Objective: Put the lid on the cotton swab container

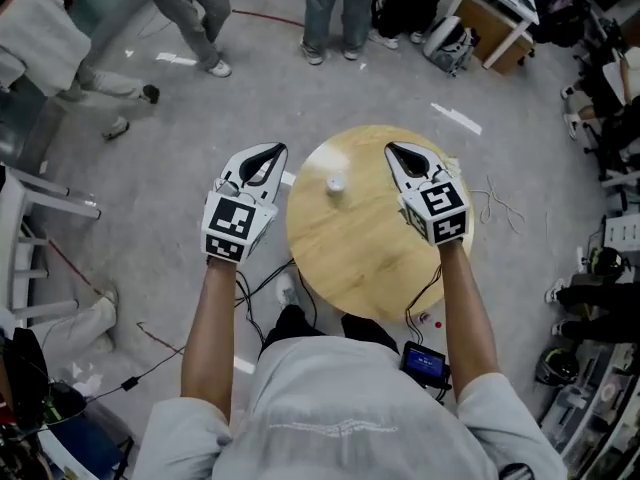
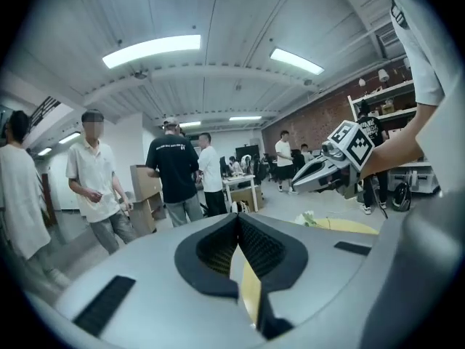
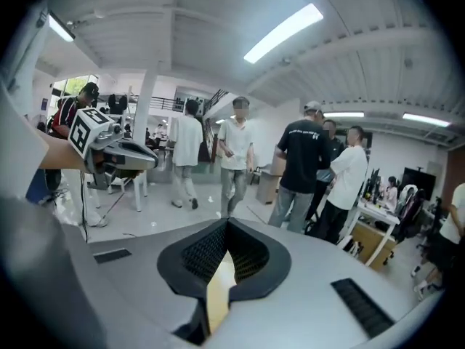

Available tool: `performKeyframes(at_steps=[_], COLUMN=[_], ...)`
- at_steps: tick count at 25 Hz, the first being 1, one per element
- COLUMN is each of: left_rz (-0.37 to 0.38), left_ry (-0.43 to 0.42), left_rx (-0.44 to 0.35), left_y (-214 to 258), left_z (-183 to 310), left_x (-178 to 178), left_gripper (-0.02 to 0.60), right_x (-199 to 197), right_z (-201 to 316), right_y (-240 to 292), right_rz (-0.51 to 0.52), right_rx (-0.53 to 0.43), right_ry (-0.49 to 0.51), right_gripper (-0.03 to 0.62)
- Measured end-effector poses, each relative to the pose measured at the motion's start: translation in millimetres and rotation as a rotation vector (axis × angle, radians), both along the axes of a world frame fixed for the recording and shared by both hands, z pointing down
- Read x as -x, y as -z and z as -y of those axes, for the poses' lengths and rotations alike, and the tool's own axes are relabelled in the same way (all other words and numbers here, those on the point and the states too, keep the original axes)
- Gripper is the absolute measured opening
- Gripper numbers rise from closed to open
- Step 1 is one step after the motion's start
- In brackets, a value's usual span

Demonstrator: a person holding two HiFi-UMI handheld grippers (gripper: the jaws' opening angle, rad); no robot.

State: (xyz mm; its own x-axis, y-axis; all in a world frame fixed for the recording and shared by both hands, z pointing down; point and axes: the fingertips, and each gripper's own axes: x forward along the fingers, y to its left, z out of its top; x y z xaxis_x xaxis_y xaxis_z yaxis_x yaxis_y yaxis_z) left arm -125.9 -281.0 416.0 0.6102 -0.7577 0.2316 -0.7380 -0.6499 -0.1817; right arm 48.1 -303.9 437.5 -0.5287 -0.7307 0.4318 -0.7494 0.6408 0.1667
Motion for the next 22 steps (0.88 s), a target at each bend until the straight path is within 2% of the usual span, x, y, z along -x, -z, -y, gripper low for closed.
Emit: performKeyframes(at_steps=[5,8,14,22], left_rz=[-0.011,0.008,0.025,-0.007], left_ry=[-0.020,-0.056,-0.120,-0.184], left_rx=[-0.122,-0.183,-0.293,-0.405], left_y=[63,89,141,195], left_z=[0,-4,-18,-39], left_x=[-19,-32,-57,-77], left_gripper=[0.017,0.017,0.017,0.017], right_x=[-50,-71,-73,-65], right_z=[-24,-39,-66,-86], right_y=[80,118,179,229], right_rz=[0.012,0.033,0.010,-0.032], right_rx=[-0.156,-0.233,-0.352,-0.477], right_ry=[-0.101,-0.155,-0.146,-0.106], right_gripper=[0.026,0.026,0.026,0.026])
